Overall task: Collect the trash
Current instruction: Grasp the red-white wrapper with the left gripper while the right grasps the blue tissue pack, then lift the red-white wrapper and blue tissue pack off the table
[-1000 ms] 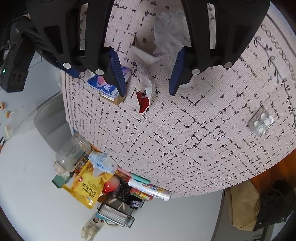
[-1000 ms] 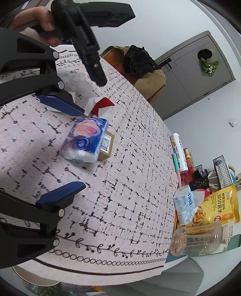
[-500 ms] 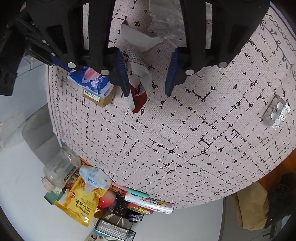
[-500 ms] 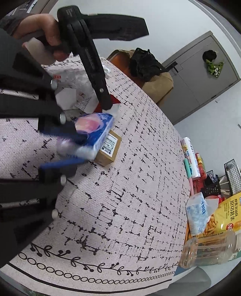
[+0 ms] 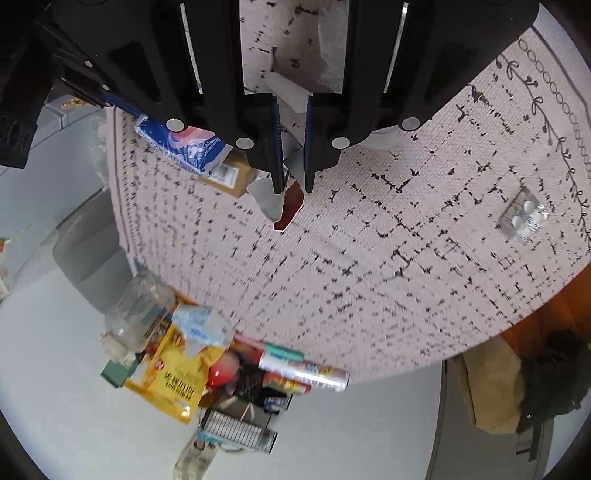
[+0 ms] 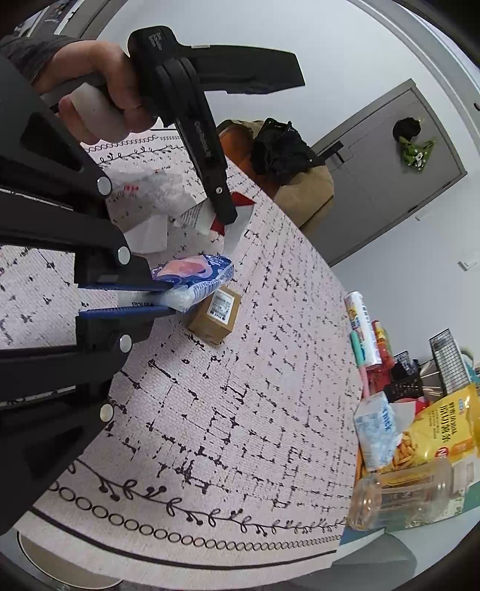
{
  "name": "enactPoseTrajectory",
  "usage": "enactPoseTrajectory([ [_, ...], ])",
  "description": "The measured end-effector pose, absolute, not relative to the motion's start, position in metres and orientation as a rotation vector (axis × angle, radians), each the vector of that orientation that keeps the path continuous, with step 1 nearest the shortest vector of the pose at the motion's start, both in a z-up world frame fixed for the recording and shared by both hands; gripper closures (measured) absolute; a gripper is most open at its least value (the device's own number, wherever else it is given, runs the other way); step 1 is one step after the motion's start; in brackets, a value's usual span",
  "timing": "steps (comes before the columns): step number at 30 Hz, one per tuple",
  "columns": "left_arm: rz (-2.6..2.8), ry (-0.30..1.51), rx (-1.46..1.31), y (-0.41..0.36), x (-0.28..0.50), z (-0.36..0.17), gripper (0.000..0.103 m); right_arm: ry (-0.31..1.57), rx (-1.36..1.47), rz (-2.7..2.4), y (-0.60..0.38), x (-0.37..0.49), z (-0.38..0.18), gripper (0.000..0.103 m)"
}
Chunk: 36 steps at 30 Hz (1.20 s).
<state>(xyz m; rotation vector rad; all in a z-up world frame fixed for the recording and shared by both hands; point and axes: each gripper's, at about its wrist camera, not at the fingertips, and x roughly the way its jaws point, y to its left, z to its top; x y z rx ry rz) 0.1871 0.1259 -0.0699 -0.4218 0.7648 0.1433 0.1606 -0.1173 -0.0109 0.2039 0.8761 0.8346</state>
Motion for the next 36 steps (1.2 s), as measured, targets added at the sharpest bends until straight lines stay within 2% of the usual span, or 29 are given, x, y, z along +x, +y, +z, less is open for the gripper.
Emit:
enactPoseTrajectory([
  [16, 0.117, 0.624, -0.412, 0.099, 0.152, -0.029, 0.092, 0.774, 0.224, 0.797, -0.157, 0.132, 0.033, 0.095],
  [36, -0.088, 0.654, -0.365, -0.009, 0.191, -0.03, 0.092, 0.734, 0.318, 0.568, -0.276, 0.138, 0.033, 0.095],
])
